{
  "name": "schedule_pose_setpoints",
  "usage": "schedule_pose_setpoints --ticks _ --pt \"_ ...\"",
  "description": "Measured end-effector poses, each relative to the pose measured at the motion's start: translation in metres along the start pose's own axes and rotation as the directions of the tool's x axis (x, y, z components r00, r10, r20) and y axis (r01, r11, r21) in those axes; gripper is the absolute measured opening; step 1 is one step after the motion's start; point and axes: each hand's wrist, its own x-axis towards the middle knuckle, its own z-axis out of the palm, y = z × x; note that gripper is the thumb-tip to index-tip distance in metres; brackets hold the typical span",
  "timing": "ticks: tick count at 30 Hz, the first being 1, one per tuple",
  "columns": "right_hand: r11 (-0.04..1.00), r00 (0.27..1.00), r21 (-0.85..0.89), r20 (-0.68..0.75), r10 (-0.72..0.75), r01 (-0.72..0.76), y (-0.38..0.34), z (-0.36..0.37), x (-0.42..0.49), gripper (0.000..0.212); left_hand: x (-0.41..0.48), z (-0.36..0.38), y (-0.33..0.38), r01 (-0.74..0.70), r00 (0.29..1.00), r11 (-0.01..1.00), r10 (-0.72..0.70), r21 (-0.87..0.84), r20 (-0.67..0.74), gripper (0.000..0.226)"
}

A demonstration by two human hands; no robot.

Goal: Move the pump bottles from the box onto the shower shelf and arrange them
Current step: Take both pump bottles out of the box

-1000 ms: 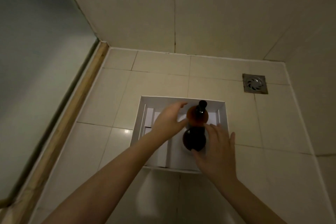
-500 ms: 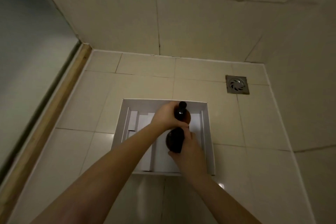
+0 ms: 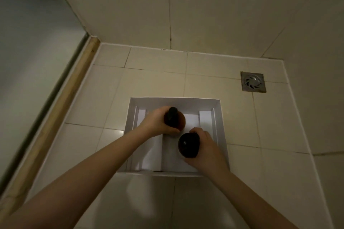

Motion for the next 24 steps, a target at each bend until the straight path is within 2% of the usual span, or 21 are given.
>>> schedule_pose_setpoints --ticks 4,8,13,17,20,24 --pt "1.000 1.000 0.011 0.016 0.017 -0.017 0.007 0.003 0.003 0.076 0.003 0.001 0.005 -0.034 0.998 0.996 0.038 -0.077 0.045 0.067" --pt "0.999 0.993 0.042 0.116 0.013 -0.018 0.012 0.003 0.008 0.086 0.004 0.000 -0.002 -0.099 0.988 0.995 0.101 -0.030 0.112 0.073" --pt "0.996 0.994 0.087 0.106 0.009 -0.019 0.011 0.002 0.011 0.074 0.002 0.015 -0.002 -0.007 1.000 0.998 0.006 -0.065 -0.023 0.062" --pt "0.992 0.999 0.122 0.051 0.009 -0.015 0.008 -0.009 0.013 0.065 -0.003 0.017 -0.002 0.010 0.997 0.990 -0.020 -0.141 -0.074 0.071" --pt "0.983 0.993 0.184 0.111 -0.044 0.023 -0.001 -0.029 0.019 0.071 -0.016 0.005 -0.001 0.029 0.993 0.967 -0.056 -0.254 -0.101 0.079" --pt "0.967 0.992 0.221 -0.003 -0.128 0.126 -0.025 -0.072 0.018 0.064 -0.040 -0.035 0.011 -0.033 0.977 0.919 -0.054 -0.393 -0.207 0.077"
